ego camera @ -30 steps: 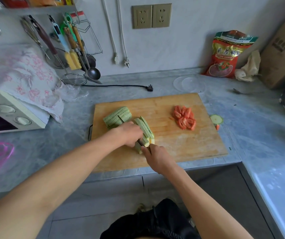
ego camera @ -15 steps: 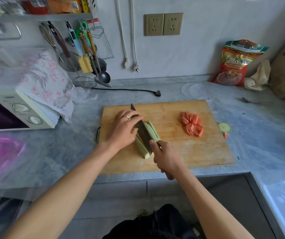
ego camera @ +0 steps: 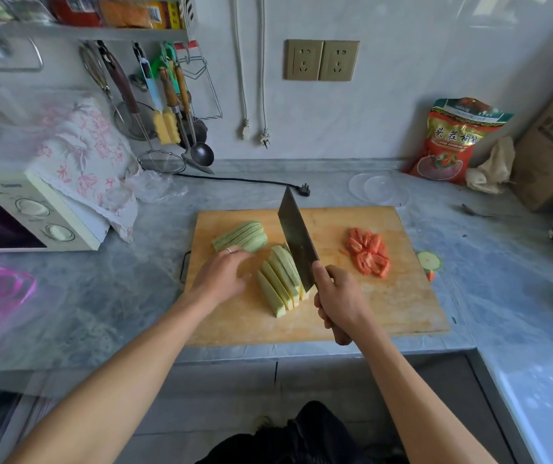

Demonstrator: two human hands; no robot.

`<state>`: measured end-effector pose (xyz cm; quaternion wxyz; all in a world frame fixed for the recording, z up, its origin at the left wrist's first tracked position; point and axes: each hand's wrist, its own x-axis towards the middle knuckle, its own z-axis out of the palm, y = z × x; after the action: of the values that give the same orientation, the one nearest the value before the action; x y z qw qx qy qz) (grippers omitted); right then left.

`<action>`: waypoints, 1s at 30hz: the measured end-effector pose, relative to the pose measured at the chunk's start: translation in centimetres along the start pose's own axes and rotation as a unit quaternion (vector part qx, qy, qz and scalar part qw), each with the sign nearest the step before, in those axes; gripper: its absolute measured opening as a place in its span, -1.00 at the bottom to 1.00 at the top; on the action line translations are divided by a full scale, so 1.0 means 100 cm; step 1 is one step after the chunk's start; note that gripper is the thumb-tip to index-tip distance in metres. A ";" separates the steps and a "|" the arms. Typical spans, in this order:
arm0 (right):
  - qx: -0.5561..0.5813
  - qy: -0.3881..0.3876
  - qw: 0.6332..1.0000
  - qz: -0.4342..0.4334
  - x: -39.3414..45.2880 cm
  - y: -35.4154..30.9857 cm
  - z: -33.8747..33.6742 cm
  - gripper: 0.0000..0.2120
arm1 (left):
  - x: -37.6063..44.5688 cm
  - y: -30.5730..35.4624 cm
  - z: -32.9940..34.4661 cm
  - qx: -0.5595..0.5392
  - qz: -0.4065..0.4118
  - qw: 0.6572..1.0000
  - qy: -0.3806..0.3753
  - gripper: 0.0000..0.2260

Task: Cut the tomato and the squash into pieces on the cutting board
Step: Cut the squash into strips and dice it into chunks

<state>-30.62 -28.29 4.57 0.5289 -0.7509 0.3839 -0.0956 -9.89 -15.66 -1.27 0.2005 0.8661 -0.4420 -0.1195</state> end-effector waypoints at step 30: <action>-0.027 -0.011 0.998 0.052 0.054 0.046 -0.036 -0.55 | 0.083 0.045 0.031 0.301 0.259 0.889 -0.228 -0.08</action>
<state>-31.07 -35.20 0.66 0.5172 -0.7447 0.4189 -0.0490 -9.49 -25.52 -2.24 -0.1519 0.6886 -0.6990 -0.1188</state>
